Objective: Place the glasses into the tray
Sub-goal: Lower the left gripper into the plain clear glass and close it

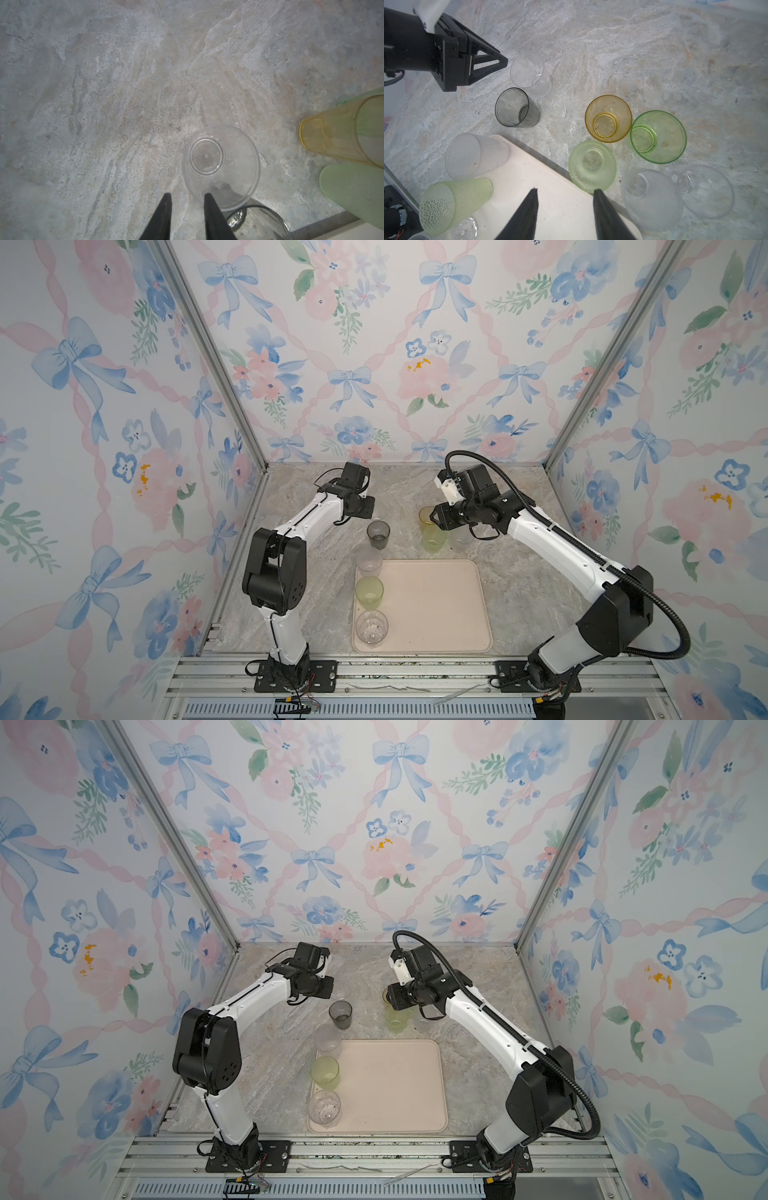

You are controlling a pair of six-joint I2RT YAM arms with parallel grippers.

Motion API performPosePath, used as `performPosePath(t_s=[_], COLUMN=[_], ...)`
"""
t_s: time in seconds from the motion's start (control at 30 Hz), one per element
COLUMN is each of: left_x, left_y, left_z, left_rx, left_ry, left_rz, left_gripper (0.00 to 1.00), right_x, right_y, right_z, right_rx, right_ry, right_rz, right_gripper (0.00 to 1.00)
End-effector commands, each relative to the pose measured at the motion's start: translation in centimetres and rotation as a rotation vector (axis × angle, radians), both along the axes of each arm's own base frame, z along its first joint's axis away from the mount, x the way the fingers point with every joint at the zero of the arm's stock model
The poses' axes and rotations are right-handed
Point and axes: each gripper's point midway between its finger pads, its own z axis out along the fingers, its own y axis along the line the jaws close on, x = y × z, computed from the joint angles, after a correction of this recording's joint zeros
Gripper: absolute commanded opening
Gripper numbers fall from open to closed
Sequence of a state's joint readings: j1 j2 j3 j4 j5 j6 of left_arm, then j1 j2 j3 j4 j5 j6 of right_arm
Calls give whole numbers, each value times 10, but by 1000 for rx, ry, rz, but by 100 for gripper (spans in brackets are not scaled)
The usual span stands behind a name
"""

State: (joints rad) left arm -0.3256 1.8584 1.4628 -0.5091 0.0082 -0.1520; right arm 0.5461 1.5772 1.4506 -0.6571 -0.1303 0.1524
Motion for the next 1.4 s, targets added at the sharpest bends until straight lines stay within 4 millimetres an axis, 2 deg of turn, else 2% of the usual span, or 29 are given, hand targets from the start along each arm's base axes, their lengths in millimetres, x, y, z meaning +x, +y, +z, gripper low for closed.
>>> performPosePath(t_s=[0.0,0.87,1.37], left_x=[1,14,20], left_y=[0,-6,-10], left_z=[-8,-28,-37], left_rx=[9,18,30], left_ry=[40,80,104], left_rz=[-24,-46,-67], left_gripper=[28,26,17], right_x=[5,13,15], right_y=[1,-1,-7], right_z=[-7,-20,-21], right_rx=[7,16,19], right_ry=[12,42,45], right_rz=[7,-11,-32], right_gripper=[47,47,47])
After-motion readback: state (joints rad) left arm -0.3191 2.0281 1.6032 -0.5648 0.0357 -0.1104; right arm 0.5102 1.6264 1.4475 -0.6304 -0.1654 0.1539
